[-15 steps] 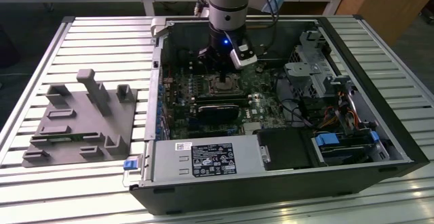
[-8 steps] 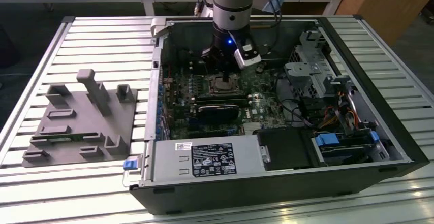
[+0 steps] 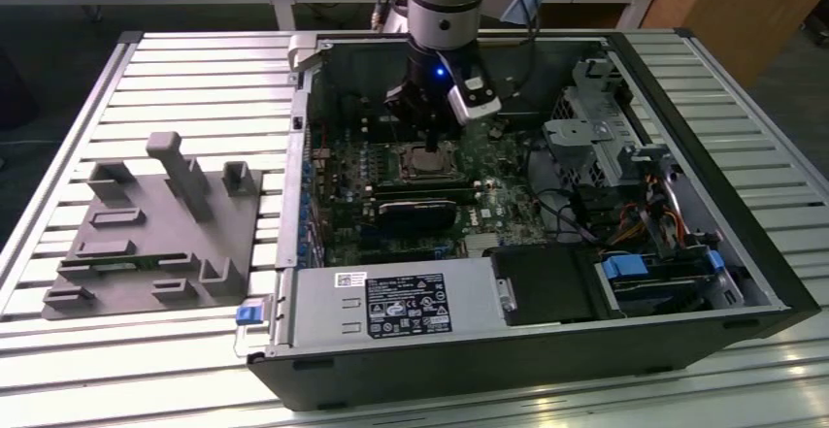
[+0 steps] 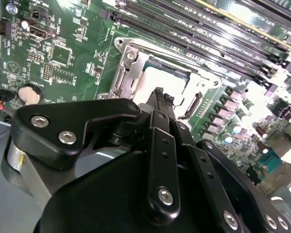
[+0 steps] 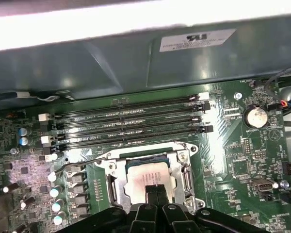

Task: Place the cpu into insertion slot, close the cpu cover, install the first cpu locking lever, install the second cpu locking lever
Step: 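Close the cpu cover, then install the first cpu locking lever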

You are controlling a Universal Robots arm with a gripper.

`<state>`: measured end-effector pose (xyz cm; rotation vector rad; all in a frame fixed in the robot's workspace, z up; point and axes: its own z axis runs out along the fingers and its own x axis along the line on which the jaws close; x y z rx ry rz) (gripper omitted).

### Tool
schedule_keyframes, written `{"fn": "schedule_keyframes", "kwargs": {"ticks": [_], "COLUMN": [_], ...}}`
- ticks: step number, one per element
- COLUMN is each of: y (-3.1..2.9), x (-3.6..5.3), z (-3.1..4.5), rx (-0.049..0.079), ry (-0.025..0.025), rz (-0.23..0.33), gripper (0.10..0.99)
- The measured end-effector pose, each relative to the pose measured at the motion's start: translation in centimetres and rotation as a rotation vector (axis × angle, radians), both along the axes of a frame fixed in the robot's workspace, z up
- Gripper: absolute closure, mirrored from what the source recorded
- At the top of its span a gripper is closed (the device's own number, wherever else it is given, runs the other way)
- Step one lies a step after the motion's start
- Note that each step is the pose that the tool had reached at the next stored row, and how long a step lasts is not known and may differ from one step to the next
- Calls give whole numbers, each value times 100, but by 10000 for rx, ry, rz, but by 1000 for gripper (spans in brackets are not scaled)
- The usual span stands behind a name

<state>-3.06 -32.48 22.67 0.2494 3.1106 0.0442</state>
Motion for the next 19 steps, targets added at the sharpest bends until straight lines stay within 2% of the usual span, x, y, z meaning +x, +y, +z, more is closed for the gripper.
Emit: {"fn": "schedule_keyframes", "kwargs": {"ticks": [6, 19], "y": [0, 0], "x": [0, 0], "z": [102, 105], "rx": [-1, -9], "ry": [0, 0], "rz": [1, 0], "gripper": [980, 980]}}
